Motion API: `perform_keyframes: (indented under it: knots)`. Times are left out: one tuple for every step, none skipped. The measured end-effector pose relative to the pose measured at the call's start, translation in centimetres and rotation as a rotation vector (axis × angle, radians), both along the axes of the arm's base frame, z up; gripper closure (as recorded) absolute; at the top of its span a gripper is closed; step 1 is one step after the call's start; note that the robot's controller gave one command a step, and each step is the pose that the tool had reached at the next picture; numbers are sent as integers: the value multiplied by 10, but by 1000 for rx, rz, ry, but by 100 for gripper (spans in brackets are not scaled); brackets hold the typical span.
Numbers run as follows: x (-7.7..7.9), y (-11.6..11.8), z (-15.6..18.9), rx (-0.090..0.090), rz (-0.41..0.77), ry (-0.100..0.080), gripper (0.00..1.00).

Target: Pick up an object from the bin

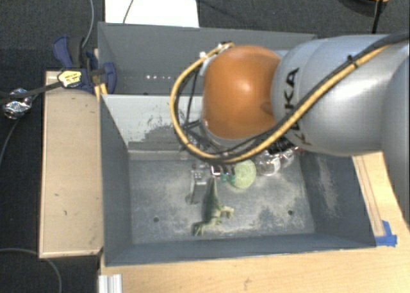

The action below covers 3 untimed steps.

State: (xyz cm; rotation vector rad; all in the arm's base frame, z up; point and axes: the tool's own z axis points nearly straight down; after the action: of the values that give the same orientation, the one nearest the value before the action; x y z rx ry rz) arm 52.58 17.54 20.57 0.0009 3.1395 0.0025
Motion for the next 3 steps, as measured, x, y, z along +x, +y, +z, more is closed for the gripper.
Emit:
perform_keyframes:
  knots:
    - [-2,-10,-10,3,47,-5,0]
    - [-2,-52,-29,0,244,2,0]
    - [-1,-64,-31,-1,289,-3,0]
